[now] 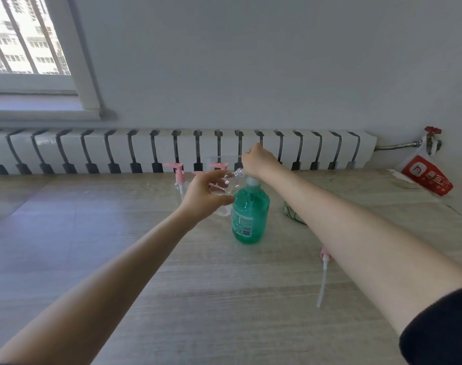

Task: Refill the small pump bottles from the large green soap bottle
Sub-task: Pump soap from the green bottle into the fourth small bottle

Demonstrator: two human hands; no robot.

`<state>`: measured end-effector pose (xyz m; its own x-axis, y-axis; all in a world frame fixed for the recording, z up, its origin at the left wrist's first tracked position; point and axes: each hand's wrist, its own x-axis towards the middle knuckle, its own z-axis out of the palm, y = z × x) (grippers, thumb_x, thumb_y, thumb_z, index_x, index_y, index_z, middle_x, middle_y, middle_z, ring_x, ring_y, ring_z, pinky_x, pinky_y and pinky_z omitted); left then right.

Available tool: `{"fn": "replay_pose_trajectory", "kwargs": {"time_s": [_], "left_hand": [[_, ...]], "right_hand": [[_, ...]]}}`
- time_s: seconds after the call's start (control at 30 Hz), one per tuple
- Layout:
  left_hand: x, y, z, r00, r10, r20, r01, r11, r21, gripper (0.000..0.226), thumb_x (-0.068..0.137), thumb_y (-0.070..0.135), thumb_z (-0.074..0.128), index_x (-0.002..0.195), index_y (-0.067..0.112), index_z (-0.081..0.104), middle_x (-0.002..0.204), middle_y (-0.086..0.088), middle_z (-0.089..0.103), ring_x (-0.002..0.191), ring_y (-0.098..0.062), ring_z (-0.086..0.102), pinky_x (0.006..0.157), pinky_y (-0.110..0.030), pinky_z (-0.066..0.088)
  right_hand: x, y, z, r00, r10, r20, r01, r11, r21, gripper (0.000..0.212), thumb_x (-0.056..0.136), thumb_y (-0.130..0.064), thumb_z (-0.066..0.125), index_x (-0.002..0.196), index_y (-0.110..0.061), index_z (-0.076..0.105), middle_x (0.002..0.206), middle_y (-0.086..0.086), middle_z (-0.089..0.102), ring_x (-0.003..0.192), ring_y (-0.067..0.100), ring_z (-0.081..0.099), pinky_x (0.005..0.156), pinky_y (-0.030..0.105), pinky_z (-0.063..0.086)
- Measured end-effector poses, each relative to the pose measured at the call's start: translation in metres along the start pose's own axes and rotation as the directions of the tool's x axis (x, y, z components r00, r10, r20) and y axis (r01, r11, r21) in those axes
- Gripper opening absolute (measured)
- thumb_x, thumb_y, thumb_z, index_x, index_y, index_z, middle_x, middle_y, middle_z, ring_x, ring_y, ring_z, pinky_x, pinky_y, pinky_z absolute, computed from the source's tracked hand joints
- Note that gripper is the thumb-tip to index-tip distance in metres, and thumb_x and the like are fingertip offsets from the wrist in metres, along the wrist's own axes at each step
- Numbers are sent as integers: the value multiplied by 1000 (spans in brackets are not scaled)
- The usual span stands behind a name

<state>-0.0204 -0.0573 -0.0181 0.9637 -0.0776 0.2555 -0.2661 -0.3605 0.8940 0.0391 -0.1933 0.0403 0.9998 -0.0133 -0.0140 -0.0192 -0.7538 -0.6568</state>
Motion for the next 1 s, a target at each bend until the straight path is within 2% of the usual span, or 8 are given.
{"fn": "replay_pose_trajectory", "kwargs": {"time_s": [0.03,0.17,0.33,0.43,0.63,0.8,0.93,1.0], "left_hand": [[0,1,0,1000,-1,-3,1,1000,-8,53,73,2,76,119,20,60,104,-4,64,92,-18,63,76,-21,54],[1,8,-1,1000,9,-12,-9,1000,-21,55,73,1,76,122,19,59,104,-4,63,90,-15,63,71,-16,54],[2,9,-3,1000,12,-18,-12,1000,6,55,73,2,77,122,21,60,104,-3,64,91,-17,64,70,-16,53],[3,9,-3,1000,11,-21,-11,1000,16,55,73,2,77,122,20,60,102,-2,64,90,-16,63,68,-14,53],[4,9,-4,1000,11,-17,-11,1000,15,56,73,1,76,122,20,60,103,-2,64,91,-18,64,74,-19,55],[3,3,-2,1000,7,-19,-7,999,37,57,72,2,77,124,18,59,102,-1,64,93,-18,63,77,-21,54],[2,-3,1,999,-12,-32,13,999,34,60,72,4,78,127,14,57,103,-3,64,93,-16,62,76,-18,52],[1,-5,2,1000,-17,-26,17,1000,25,58,72,3,77,125,15,58,103,-3,64,93,-17,63,77,-21,54]], "right_hand": [[-1,-1,-3,1000,5,-10,-5,1000,10,36,98,-19,33,133,-13,33,107,13,52,81,19,47,57,26,35],[-2,-8,-12,999,-17,-42,15,998,-58,56,100,-24,30,148,-1,11,133,18,47,89,21,49,67,28,39],[-3,-8,-12,999,-30,-35,27,996,-88,58,101,-27,29,149,-3,7,127,19,51,84,20,54,52,26,37],[-2,-9,-11,999,-32,-29,29,994,-103,59,101,-27,30,149,-4,5,128,19,50,93,23,58,61,28,42],[0,-9,-10,1000,10,8,-9,996,-88,61,98,-17,37,149,-3,6,133,20,46,102,26,55,71,31,41],[3,-1,-1,998,-63,-9,62,995,-83,48,97,-16,33,143,-5,24,134,16,45,100,23,48,78,33,41],[4,4,5,998,-63,-7,62,995,-78,48,96,-14,33,143,-7,27,137,15,43,116,28,48,91,37,42],[4,5,8,998,-66,-13,65,995,-74,47,96,-15,33,142,-7,29,137,14,44,118,28,48,90,36,41]]}}
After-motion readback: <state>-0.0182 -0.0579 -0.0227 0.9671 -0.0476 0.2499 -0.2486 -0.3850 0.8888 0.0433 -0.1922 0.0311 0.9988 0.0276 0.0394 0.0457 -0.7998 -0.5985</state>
